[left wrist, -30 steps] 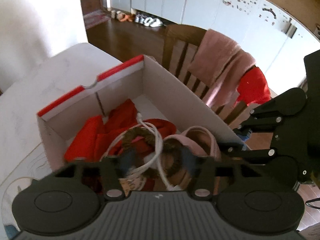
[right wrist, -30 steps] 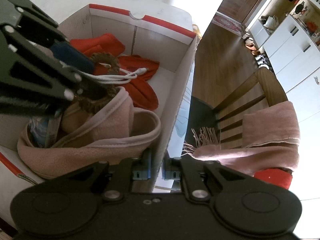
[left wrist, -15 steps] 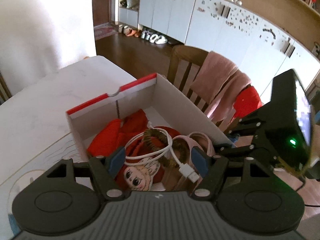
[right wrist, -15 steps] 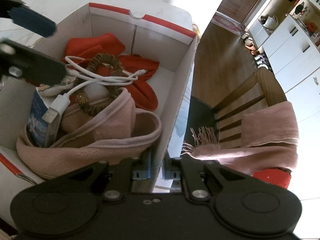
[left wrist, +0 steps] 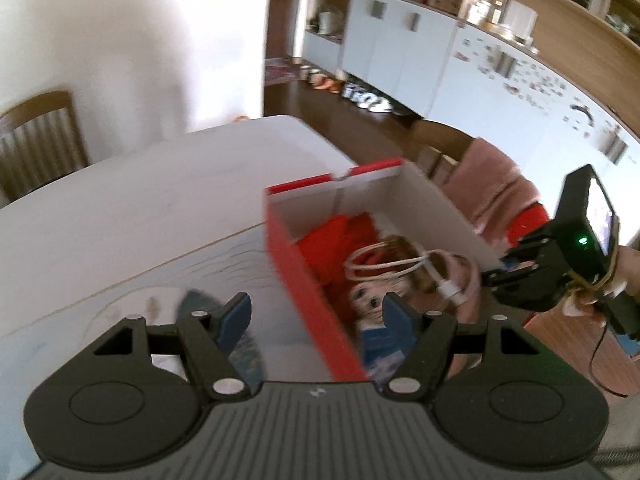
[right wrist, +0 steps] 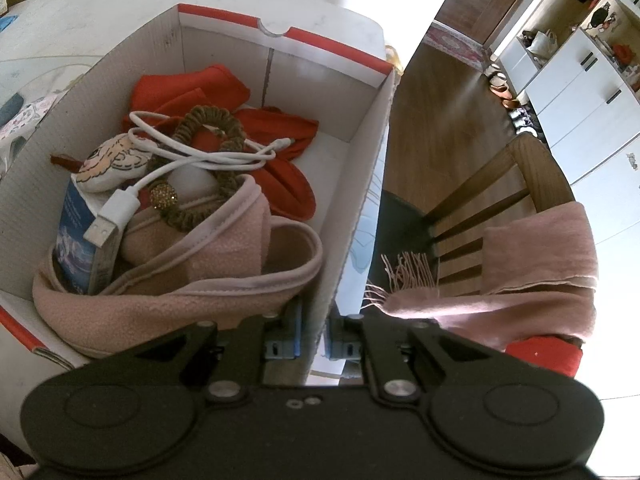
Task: Organize objects
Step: 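Move the left gripper to the mat and grasp the black gloves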
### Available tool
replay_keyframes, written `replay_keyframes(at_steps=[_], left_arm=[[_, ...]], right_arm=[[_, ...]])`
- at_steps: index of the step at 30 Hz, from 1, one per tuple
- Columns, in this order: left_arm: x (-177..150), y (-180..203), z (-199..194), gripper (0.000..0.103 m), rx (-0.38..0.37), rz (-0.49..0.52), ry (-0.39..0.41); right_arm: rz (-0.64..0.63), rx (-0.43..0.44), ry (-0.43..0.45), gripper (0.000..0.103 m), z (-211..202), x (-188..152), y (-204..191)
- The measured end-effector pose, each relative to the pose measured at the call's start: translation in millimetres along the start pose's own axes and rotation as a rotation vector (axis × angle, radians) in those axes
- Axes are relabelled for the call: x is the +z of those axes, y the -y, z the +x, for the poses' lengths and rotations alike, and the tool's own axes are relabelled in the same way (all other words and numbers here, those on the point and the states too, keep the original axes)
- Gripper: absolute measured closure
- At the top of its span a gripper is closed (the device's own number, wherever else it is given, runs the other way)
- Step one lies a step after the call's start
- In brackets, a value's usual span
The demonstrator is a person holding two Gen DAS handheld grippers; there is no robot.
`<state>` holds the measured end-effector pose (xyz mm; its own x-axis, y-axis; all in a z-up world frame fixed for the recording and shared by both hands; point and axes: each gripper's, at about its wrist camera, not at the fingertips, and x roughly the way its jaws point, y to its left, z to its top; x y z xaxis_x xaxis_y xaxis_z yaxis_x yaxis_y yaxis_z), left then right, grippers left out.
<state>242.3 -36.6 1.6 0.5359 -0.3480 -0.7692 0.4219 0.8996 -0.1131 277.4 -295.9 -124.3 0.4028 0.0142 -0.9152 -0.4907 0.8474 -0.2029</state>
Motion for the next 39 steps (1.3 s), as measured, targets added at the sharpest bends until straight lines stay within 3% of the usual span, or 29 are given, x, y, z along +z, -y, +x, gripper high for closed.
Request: replay_keyframes(at_steps=[9,14,23,31,34,39], left_arm=[[-62,-63,-14,0.031,0.181,-0.126,-0.088],[-100,-86,-9,0.031,0.235,-0.213,-0.155],[-140,-82,13,0.031,0.33,-0.129,-0.235],[-171,-114,21,0.035,0.341,-0.219,-0.323],[-180,-123,21,0.041,0.317,-0.265,-0.346],[-192,-128,23,0.041,0.26,-0.303,-0.385]], right_arm=[[0.008,0.001,-0.001,0.094,2,-1,1],[0.005,0.0,-0.002,0.094,2,-1,2],[0.004,-0.002,-0.003,0.093,3,0,1],[0.0,-0.004,-0.003,0.093,2,0,1],[-0.003,-0.005,-0.003,0.093,2,-1,2],[-0.003,-0.006,-0.003,0.092,2,-1,2]])
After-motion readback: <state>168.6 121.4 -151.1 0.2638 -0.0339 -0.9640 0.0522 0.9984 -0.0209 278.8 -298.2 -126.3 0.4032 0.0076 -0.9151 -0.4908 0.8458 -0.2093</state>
